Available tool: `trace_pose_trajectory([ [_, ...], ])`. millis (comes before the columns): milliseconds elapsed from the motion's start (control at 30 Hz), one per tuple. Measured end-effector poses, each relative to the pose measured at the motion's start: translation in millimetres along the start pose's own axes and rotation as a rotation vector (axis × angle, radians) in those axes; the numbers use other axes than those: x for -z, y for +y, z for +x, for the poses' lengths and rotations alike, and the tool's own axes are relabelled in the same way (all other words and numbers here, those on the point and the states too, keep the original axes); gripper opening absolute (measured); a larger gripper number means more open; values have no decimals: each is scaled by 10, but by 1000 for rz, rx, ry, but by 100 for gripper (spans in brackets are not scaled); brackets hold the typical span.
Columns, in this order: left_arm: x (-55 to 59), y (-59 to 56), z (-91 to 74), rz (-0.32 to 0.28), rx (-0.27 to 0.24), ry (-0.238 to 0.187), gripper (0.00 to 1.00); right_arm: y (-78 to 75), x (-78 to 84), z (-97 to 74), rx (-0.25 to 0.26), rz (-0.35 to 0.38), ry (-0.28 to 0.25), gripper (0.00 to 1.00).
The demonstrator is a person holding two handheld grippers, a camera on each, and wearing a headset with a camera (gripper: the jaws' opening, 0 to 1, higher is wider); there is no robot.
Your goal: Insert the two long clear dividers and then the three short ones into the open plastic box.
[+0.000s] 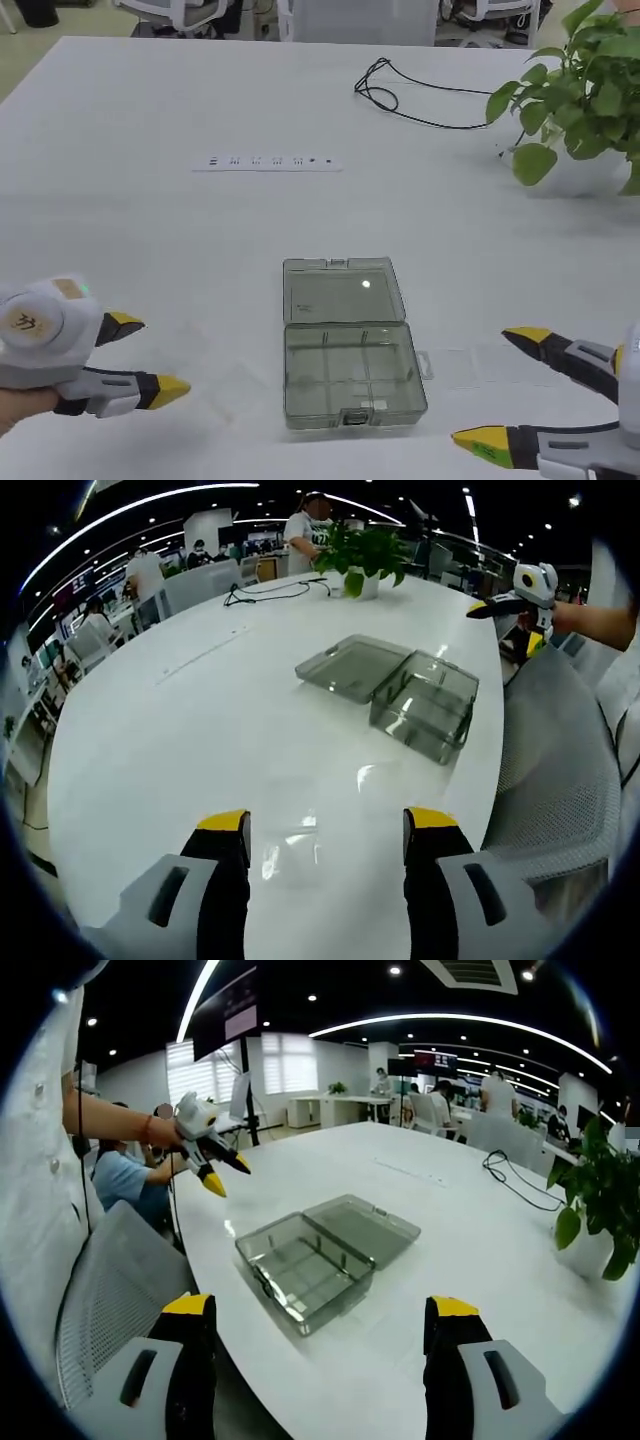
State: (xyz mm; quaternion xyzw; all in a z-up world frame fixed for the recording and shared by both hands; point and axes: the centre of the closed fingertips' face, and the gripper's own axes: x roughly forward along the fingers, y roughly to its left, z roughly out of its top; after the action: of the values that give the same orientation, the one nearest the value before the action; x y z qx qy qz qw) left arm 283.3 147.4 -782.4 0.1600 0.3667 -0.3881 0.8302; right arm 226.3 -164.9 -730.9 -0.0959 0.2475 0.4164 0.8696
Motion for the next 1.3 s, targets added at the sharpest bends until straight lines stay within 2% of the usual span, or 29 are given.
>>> trace_pose_trajectory([
  [67, 71, 37, 21, -12, -6, 42, 58, -5, -3, 4, 0, 1, 0, 86],
  [167, 127, 82, 63, -10, -9, 69, 55, -12, -7, 9, 0, 3, -1, 86],
  [300, 265, 161, 119, -25, -22, 138, 51, -13, -15, 22, -1, 4, -1, 86],
  [633, 429, 259, 241, -54, -25, 222, 46, -12, -12, 48, -3, 11, -3, 85],
  [700, 501, 268, 256, -72, -27, 266, 45, -13, -5, 49, -3, 12, -2, 85],
  [800, 507, 267, 297, -70, -25, 274, 43, -12, -6, 54, -3, 16, -3, 85],
  [933, 552, 257, 331, -67, -25, 310, 41, -6, -16, 64, -4, 17, -5, 85],
  [1000, 535, 285, 339, -44, -38, 307, 39, -7, -22, 64, -3, 17, -9, 85],
  [1067, 537, 273, 325, -61, -44, 318, 38, -4, -25, 64, -2, 19, -10, 85],
  [1167, 546, 278, 330, -41, -60, 333, 35, -6, -18, 67, -2, 21, -9, 85],
  [1300, 544, 274, 334, -57, -60, 346, 35, 1, -13, 70, -2, 23, -9, 85],
])
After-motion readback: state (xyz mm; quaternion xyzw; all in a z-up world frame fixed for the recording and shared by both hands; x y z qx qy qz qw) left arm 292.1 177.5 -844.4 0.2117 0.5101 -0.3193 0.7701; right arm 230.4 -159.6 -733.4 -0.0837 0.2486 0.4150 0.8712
